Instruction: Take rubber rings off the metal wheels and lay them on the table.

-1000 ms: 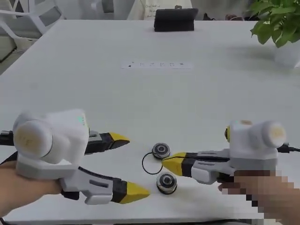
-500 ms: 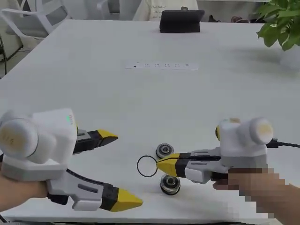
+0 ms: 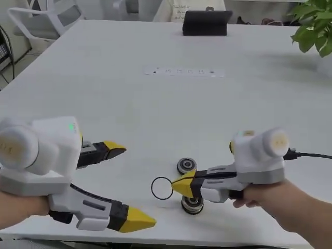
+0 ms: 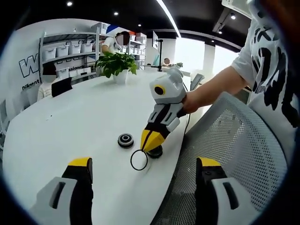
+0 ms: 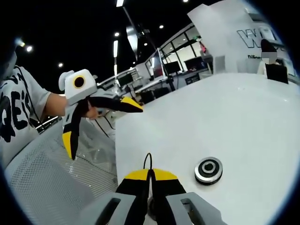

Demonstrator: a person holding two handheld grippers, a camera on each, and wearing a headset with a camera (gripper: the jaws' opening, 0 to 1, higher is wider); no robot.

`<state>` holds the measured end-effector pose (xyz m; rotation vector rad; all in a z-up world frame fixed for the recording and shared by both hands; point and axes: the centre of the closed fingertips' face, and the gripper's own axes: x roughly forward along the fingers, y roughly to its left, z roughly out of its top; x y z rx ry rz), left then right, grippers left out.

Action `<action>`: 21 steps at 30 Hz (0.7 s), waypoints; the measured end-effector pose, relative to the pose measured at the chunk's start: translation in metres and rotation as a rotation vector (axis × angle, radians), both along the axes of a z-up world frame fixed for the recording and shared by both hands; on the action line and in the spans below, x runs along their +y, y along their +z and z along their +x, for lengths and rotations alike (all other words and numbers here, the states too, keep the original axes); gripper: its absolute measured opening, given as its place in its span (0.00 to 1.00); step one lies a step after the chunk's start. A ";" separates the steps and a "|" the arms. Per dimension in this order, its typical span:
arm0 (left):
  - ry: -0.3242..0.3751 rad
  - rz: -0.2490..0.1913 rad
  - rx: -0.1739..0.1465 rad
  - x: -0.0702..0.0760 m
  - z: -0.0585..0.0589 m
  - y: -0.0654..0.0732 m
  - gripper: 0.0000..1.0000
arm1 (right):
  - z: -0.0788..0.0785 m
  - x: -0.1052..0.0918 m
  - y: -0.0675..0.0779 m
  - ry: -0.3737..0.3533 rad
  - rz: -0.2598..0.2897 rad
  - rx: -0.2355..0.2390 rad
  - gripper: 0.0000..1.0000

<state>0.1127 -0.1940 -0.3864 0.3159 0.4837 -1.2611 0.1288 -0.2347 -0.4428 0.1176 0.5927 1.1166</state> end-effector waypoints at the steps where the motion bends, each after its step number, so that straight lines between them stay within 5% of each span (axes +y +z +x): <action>1: 0.000 0.000 0.000 0.001 0.000 0.000 0.90 | 0.000 0.001 -0.001 0.004 -0.007 0.000 0.00; 21: 0.003 0.003 0.004 0.005 -0.003 -0.001 0.90 | 0.003 0.004 -0.014 0.030 -0.096 -0.041 0.00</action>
